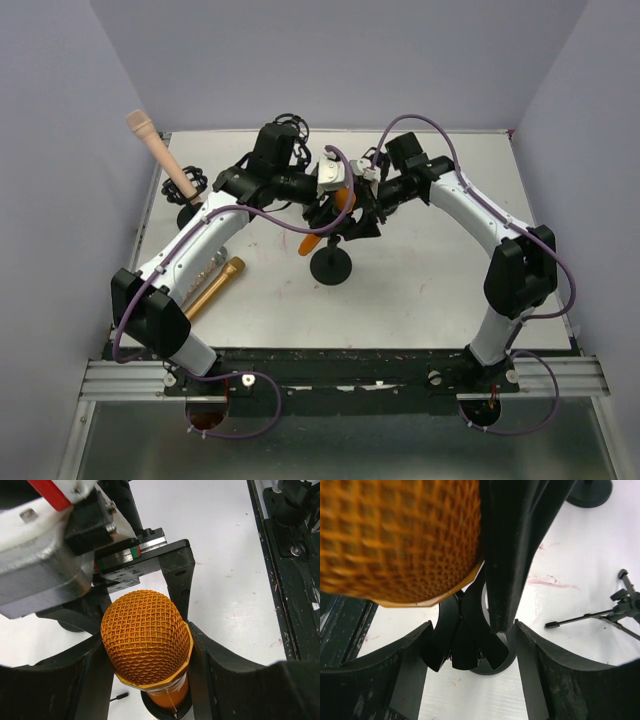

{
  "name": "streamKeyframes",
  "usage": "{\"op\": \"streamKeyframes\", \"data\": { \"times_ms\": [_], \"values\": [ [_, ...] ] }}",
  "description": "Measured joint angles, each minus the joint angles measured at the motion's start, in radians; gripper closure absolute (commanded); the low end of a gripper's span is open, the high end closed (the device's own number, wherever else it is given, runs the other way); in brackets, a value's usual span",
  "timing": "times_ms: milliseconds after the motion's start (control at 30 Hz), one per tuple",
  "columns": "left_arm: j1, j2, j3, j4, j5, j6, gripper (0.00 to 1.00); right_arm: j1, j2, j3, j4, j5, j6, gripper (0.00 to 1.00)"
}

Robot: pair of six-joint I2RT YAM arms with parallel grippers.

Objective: Remove the microphone from the stand

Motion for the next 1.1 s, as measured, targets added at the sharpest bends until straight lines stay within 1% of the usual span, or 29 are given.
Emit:
{"op": "streamKeyframes", "data": {
  "times_ms": [33, 67, 167, 233, 300, 367, 500, 600, 667, 867, 933, 967, 1000, 1033, 1100],
  "values": [
    [0.001, 0.0, 0.001, -0.006, 0.002, 0.006, 1.0, 0.003, 0.006, 0.004, -0.019, 0.0, -0.022, 0.3],
    [0.001, 0.0, 0.001, -0.008, 0.006, 0.008, 1.0, 0.005, 0.008, 0.003, -0.038, 0.001, -0.043, 0.33],
    [-0.001, 0.0, 0.001, -0.008, 0.011, 0.012, 1.0, 0.008, 0.007, -0.014, -0.05, -0.001, -0.064, 0.57],
    [0.0, 0.0, 0.001, -0.008, 0.016, 0.01, 1.0, 0.008, 0.007, -0.023, -0.032, -0.003, -0.068, 0.7],
    [-0.001, 0.0, 0.001, -0.007, 0.027, 0.008, 1.0, 0.007, 0.005, -0.037, -0.016, -0.006, -0.061, 0.8],
    [-0.001, 0.0, 0.001, -0.007, 0.031, 0.007, 1.0, 0.004, 0.002, -0.045, 0.0, -0.006, -0.052, 0.83],
    [-0.002, 0.0, 0.009, -0.008, 0.031, 0.003, 1.0, 0.006, -0.006, -0.059, 0.027, -0.005, -0.021, 0.86],
    [-0.001, 0.0, 0.043, -0.011, 0.032, -0.01, 1.0, 0.006, -0.006, -0.063, 0.046, -0.005, 0.006, 0.89],
    [-0.001, 0.0, 0.093, -0.006, 0.038, -0.047, 1.0, 0.007, -0.006, -0.063, 0.056, -0.006, 0.021, 0.9],
    [0.014, -0.005, 0.184, 0.007, 0.032, -0.134, 1.0, -0.003, -0.006, -0.062, 0.068, -0.01, 0.049, 0.9],
    [0.005, -0.009, 0.252, 0.045, 0.04, -0.162, 1.0, 0.003, -0.006, -0.062, 0.075, -0.003, 0.059, 0.89],
    [0.003, -0.014, 0.277, 0.061, 0.042, -0.169, 1.0, 0.005, -0.006, -0.062, 0.079, -0.002, 0.062, 0.86],
    [0.003, -0.027, 0.303, 0.078, 0.043, -0.179, 1.0, 0.007, -0.006, -0.062, 0.083, -0.002, 0.066, 0.78],
    [0.002, -0.039, 0.316, 0.088, 0.043, -0.182, 1.0, 0.008, -0.006, -0.062, 0.087, 0.0, 0.069, 0.6],
    [0.002, -0.071, 0.338, 0.101, 0.043, -0.188, 1.0, 0.008, -0.006, -0.062, 0.093, 0.003, 0.079, 0.33]
  ]
}}
